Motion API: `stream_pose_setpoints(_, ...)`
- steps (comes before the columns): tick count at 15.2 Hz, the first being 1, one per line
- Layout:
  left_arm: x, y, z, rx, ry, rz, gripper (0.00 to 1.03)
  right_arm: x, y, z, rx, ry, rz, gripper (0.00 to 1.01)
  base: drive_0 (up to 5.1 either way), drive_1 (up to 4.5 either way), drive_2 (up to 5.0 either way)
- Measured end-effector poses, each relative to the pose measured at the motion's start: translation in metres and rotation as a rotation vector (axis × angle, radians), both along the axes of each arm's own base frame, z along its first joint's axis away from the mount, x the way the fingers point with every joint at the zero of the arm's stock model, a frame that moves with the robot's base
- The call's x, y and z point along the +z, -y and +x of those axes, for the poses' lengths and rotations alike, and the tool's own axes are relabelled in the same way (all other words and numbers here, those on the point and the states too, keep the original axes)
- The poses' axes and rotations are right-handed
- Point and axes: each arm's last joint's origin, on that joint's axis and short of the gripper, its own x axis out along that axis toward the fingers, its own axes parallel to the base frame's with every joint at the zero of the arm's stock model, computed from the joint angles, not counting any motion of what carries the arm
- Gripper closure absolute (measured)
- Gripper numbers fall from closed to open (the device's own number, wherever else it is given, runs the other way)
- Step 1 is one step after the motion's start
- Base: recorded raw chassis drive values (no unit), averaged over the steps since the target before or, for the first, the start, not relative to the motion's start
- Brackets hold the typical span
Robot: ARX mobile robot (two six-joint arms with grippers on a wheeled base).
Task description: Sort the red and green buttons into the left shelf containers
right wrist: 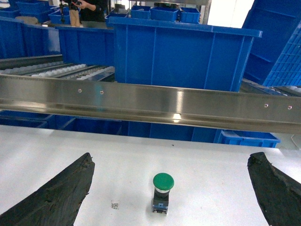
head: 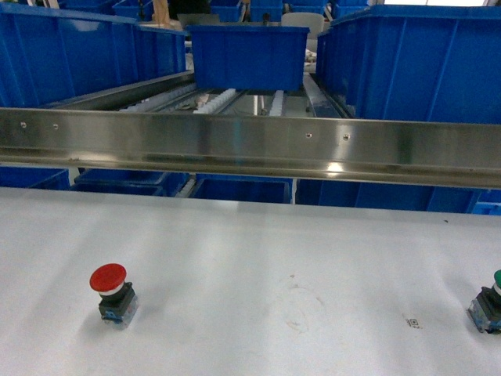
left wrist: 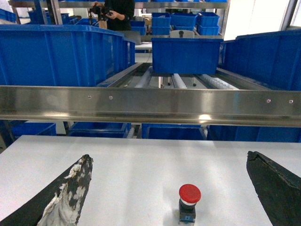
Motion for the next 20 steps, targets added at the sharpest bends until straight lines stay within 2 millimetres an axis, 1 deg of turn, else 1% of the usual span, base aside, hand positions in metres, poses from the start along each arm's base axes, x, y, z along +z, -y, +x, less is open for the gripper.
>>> stream_pose_setpoints(15,0.001,0.0,0.0,0.003,0.009,0.001,0.05,0.001,0.0,0.0,0.004,0.01,0.0,0.03,0.0,0.0,0.0)
stream_pose_setpoints(16,0.004,-0.003,0.002,0.002,0.031,0.001,0.05,0.005,-0.003,0.004,0.02,0.042,0.0,0.03,0.0,0.0,0.0)
stream_pose_setpoints(18,0.006,-0.009,0.011,-0.001,0.037,-0.001,0.05,-0.001,-0.005,0.018,0.059,-0.042,0.023,0.03,0.0,0.0,0.0)
stream_pose_setpoints(19,0.006,-0.012,0.018,-0.015,0.033,-0.001,0.05,-0.002,-0.005,0.026,0.068,-0.057,0.025,0.03,0.0,0.0,0.0)
stream_pose_setpoints(20,0.003,-0.014,0.03,-0.039,0.007,-0.008,0.05,-0.005,-0.007,0.041,0.076,-0.082,0.02,0.03,0.0,0.0,0.0)
